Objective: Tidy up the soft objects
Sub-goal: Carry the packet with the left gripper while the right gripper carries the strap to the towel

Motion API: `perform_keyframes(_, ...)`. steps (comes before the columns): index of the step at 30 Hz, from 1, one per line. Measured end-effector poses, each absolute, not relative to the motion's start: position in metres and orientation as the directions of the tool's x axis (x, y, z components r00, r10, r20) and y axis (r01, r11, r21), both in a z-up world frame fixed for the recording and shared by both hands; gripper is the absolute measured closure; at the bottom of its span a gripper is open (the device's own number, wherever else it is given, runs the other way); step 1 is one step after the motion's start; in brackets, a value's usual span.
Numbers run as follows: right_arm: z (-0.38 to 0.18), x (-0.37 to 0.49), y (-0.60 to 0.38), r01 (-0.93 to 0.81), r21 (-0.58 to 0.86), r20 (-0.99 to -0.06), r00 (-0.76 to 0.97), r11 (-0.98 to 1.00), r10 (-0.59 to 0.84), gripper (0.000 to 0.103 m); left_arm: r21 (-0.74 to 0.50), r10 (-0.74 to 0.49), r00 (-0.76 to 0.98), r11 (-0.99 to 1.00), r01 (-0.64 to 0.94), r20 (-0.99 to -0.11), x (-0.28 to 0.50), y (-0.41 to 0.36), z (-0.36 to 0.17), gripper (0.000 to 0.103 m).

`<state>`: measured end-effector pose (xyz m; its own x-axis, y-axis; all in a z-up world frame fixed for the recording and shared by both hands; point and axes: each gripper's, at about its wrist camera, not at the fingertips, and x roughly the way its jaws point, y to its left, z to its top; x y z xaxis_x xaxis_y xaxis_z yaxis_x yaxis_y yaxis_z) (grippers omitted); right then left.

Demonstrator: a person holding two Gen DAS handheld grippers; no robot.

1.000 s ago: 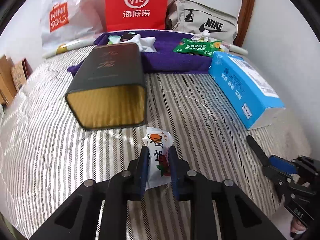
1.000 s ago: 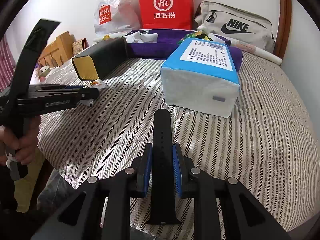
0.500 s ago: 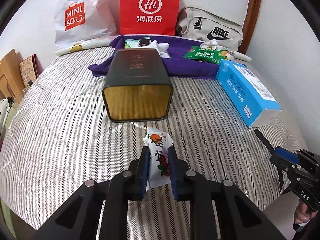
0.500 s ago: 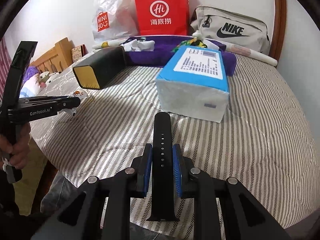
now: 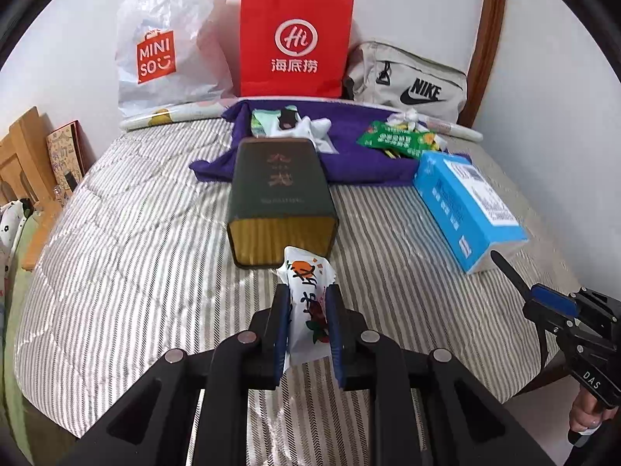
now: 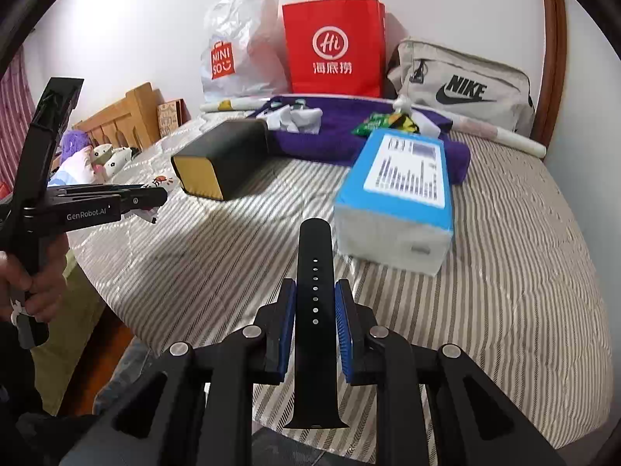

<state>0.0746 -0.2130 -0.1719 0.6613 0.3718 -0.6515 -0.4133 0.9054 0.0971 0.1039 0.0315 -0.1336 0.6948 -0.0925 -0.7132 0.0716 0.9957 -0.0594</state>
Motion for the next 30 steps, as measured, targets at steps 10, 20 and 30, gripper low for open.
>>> perform_keyframes(10, -0.136, 0.092, -0.208, -0.440, 0.090, -0.608, 0.686, 0.894, 0.399, 0.083, -0.079, -0.102, 0.713, 0.995, 0.065, -0.693, 0.115, 0.041, -0.102, 0.085)
perform_keyframes(20, -0.104, 0.138, -0.216, -0.417, 0.087, -0.571, 0.723, 0.905, 0.388, 0.083, -0.047, -0.065, 0.718, 0.998, 0.045, -0.693, 0.154, 0.042, -0.075, 0.085)
perform_keyframes(30, -0.079, 0.202, -0.220, -0.380, 0.073, -0.549, 0.756, 0.922, 0.355, 0.083, -0.067, -0.066, 0.699, 0.997, 0.026, -0.712, 0.213, 0.043, -0.065, 0.085)
